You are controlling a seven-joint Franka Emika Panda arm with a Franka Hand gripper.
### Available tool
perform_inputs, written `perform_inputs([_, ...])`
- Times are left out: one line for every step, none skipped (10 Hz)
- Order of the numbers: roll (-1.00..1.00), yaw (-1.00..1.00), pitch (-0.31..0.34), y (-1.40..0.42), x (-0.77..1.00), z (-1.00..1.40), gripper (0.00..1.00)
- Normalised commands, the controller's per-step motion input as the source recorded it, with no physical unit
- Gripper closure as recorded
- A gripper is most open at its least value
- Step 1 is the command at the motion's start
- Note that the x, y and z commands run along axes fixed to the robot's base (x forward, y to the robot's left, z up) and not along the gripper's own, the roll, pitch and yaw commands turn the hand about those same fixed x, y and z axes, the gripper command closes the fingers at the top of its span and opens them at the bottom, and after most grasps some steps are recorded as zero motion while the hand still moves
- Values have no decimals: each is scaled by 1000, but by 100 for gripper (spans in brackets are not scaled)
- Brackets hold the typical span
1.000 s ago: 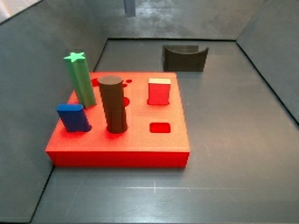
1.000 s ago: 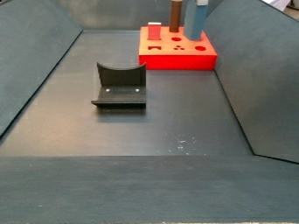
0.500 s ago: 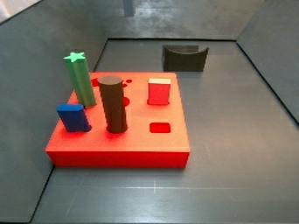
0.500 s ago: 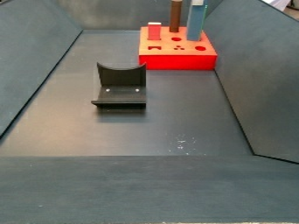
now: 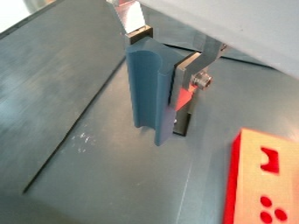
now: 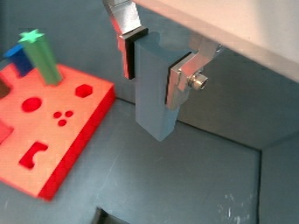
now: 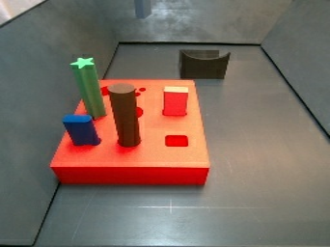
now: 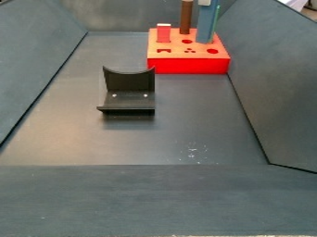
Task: Pick up the arch object. Move up. Place the arch object on the fixture. Regrasp the arch object. Rotate the arch object. Move to above the board. Insert the arch object.
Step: Rotate the arch object.
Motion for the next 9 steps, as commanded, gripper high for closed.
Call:
perform_inputs([-79,-1000,60,13,4,6,100])
perform_inputs([-92,-1000,69,13,5,7,100])
perform_inputs([-110,-1000,82,13,6,9,100])
perform_inputs([-39,-1000,29,0,0,0,100])
perform_inputs([-42,-1000,31,0,2,2,100])
perform_inputs([-46,-1000,33,2,2,2,100])
perform_inputs([-52,-1000,38,7,2,3,100])
perform_inputs([-56,-1000,41,8,2,3,100])
perform_inputs([-64,-1000,47,10,3,4,100])
